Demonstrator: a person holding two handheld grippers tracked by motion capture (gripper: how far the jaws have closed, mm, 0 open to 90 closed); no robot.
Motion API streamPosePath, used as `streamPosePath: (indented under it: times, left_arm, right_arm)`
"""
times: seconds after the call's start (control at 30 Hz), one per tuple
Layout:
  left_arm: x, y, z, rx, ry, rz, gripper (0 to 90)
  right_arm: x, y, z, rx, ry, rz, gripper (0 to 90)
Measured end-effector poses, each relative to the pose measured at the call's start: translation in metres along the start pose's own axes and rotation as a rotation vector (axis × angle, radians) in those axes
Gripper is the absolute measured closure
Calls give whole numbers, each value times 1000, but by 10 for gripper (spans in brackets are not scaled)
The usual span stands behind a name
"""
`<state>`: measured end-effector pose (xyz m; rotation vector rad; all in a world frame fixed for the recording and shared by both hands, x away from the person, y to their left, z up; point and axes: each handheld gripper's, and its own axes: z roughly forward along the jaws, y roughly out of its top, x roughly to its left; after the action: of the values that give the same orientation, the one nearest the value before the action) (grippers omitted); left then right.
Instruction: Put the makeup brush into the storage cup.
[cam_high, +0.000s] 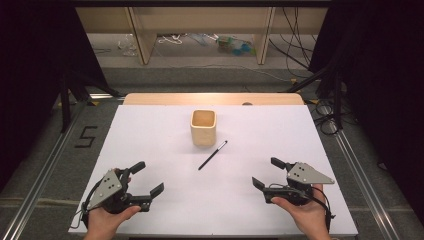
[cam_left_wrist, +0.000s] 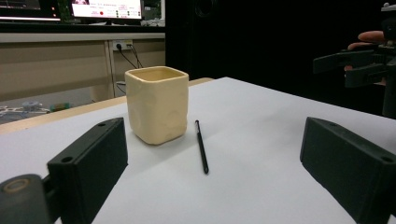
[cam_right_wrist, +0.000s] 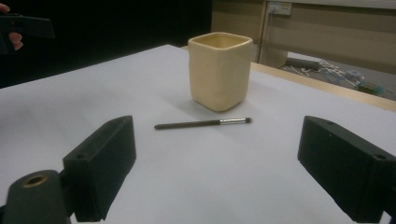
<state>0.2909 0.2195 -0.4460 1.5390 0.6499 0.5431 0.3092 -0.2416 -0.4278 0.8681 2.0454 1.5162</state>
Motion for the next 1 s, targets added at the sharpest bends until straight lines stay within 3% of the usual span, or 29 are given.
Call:
streamPosePath:
  times: [0.5, 0.6, 1.0]
  left_arm:
    - [-4, 0, -1, 8, -15, -8, 73]
    - [-3, 1, -1, 9, -13, -9, 73]
    - [-3, 1, -2, 6, -12, -21, 69]
  right_arm:
    - [6, 22, 40, 14, 22, -18, 146]
    - [8, 28, 55, 6, 7, -35, 150]
    - [10, 37, 82, -6, 6, -46, 150]
